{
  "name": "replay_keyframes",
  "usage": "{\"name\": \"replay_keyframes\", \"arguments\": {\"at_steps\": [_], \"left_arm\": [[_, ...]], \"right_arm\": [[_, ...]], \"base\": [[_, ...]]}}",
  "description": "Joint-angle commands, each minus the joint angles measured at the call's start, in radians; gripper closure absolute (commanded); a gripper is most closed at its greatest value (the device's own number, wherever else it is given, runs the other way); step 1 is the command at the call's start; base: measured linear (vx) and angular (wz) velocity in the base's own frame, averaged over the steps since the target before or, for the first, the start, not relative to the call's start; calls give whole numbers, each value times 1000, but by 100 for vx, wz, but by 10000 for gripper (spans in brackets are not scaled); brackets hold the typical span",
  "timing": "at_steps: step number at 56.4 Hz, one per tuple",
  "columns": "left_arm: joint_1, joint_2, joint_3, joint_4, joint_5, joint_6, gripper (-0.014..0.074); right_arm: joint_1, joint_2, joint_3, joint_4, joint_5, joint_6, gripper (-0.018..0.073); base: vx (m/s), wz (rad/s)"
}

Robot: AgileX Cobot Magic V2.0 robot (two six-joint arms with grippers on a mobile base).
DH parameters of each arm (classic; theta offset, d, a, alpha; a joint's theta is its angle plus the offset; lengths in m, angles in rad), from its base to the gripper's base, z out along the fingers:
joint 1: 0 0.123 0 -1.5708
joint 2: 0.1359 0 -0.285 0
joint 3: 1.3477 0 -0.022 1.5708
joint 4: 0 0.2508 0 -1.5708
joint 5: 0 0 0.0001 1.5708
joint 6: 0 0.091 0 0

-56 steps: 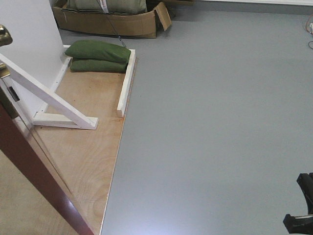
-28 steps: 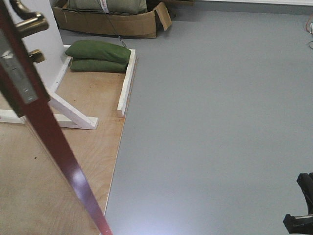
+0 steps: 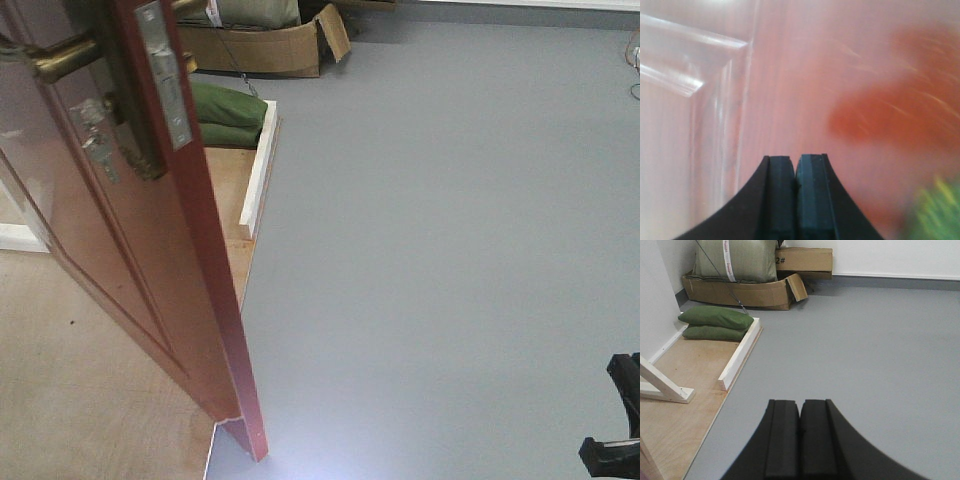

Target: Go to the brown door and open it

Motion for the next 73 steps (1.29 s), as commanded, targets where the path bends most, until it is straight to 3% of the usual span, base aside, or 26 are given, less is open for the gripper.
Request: {"name": "replay_keyframes", "arguments": {"at_steps": [1, 24, 41, 73], "left_arm": [[-32, -11, -30, -43, 12, 67, 456], [-45, 52, -89, -43, 94, 79, 456], [-76, 65, -91, -40, -76, 113, 450], [-76, 67, -88, -41, -73, 113, 450]], "right_arm": [[2, -6, 4, -6, -79, -8, 559], [2, -6, 4, -6, -76, -8, 559], [2, -6, 4, -6, -76, -8, 559], [2, -6, 4, -6, -76, -8, 559]], "base": [[0, 0], [0, 0], [0, 0], [0, 0]]}}
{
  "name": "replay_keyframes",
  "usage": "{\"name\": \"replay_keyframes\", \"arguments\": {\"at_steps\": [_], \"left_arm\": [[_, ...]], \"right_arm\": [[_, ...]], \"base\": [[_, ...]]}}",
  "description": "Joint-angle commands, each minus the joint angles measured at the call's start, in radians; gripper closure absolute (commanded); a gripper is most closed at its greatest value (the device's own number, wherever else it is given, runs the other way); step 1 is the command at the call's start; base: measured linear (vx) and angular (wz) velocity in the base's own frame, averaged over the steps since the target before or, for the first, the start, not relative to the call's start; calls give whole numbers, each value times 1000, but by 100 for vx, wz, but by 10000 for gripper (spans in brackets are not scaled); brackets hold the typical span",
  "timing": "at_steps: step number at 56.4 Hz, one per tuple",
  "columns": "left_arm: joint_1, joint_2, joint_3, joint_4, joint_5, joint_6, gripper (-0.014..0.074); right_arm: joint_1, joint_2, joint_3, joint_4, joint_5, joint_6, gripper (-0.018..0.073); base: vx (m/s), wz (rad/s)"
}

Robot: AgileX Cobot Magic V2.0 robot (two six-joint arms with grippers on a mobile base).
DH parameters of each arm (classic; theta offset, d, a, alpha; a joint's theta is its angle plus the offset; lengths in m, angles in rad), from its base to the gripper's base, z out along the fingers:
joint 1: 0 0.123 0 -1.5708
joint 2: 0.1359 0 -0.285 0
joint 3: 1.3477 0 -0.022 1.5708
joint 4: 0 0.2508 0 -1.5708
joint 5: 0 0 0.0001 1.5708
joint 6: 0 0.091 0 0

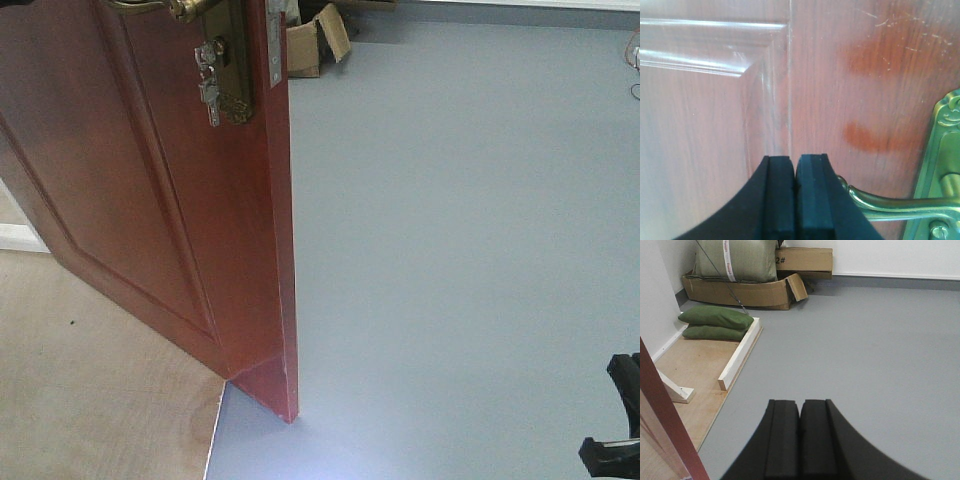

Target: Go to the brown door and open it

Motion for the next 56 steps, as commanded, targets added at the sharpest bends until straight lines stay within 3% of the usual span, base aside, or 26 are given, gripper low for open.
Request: {"name": "replay_keyframes", "arguments": {"at_steps": [1, 56], "left_arm": [[-4, -18, -36, -41, 17, -1, 450], [-4, -18, -36, -41, 17, -1, 450]], "right_arm": [[2, -6, 4, -6, -76, -8, 559], [2, -6, 4, -6, -82, -8, 559]], "base": [[0, 0], [0, 0]]}}
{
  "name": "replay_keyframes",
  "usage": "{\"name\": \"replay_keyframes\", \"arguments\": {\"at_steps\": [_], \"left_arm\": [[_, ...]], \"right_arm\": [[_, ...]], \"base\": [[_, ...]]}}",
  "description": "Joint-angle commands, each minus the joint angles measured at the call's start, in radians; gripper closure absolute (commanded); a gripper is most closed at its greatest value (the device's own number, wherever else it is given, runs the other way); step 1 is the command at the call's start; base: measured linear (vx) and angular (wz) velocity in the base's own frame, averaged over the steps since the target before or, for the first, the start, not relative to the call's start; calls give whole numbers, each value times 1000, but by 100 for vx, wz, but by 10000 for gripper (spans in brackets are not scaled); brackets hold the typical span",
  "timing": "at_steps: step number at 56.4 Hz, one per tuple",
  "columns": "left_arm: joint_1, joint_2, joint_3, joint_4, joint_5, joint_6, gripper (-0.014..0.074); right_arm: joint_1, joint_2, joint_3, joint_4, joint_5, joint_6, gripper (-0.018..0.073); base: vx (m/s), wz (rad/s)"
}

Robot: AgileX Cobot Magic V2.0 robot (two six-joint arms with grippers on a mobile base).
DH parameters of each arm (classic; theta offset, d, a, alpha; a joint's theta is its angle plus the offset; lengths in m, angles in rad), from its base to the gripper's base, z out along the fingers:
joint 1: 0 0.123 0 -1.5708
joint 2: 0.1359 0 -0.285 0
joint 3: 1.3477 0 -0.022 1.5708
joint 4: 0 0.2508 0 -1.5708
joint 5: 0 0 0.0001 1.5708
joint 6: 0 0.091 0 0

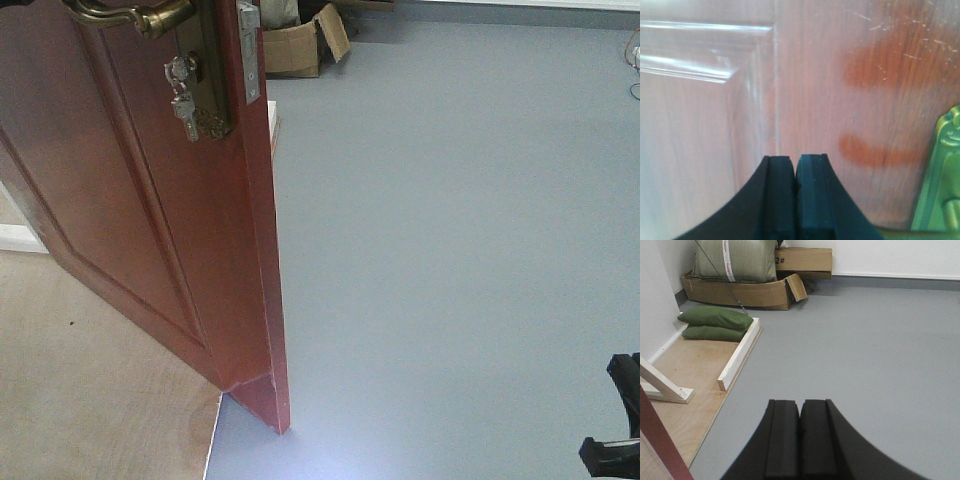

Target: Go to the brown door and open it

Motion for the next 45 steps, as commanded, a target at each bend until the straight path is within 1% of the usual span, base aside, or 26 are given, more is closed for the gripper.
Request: {"name": "replay_keyframes", "arguments": {"at_steps": [1, 45], "left_arm": [[-4, -18, -36, -41, 17, -1, 450], [-4, -18, -36, -41, 17, -1, 450]], "right_arm": [[2, -6, 4, -6, -82, -8, 559], [2, -6, 4, -6, -76, -8, 559]], "base": [[1, -1], [6, -4]]}}
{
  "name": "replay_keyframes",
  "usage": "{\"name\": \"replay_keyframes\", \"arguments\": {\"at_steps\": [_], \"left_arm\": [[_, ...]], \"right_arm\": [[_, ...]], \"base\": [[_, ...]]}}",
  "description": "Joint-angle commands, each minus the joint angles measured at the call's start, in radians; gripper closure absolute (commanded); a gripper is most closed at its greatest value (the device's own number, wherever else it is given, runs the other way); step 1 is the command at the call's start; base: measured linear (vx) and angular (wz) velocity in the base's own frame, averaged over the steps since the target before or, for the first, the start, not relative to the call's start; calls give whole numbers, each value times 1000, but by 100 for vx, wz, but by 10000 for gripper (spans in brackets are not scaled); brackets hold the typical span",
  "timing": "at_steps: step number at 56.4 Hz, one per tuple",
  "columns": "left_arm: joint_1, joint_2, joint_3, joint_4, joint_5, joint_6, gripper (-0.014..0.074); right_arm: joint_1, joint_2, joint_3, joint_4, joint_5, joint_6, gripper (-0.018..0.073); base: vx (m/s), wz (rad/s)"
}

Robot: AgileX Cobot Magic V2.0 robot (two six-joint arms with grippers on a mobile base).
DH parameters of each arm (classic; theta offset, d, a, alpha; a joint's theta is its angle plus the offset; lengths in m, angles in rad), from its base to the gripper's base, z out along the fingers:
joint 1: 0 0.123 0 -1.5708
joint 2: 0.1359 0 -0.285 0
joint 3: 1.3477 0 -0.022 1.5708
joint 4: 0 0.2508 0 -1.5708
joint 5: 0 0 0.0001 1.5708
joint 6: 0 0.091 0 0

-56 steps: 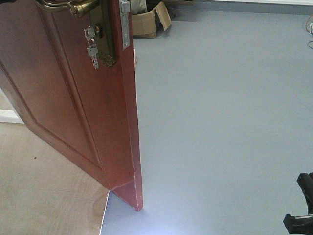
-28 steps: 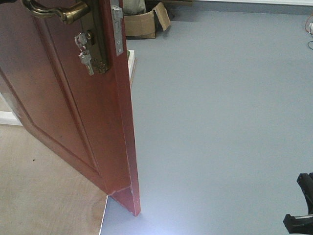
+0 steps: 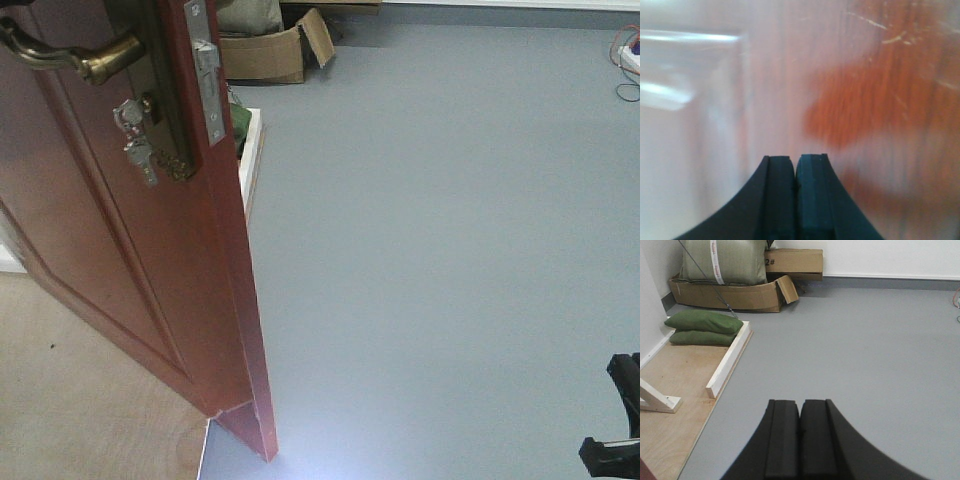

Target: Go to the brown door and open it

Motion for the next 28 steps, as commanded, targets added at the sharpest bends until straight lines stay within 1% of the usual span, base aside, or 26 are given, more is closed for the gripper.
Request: {"name": "replay_keyframes", "arguments": {"at_steps": [1, 28], "left_arm": [[-4, -18, -36, -41, 17, -1, 450], [-4, -18, -36, -41, 17, -2, 450]], "right_arm": [[2, -6, 4, -6, -76, -8, 559], [2, -6, 4, -6, -76, -8, 559]], "base": [[8, -8], [7, -6]]}}
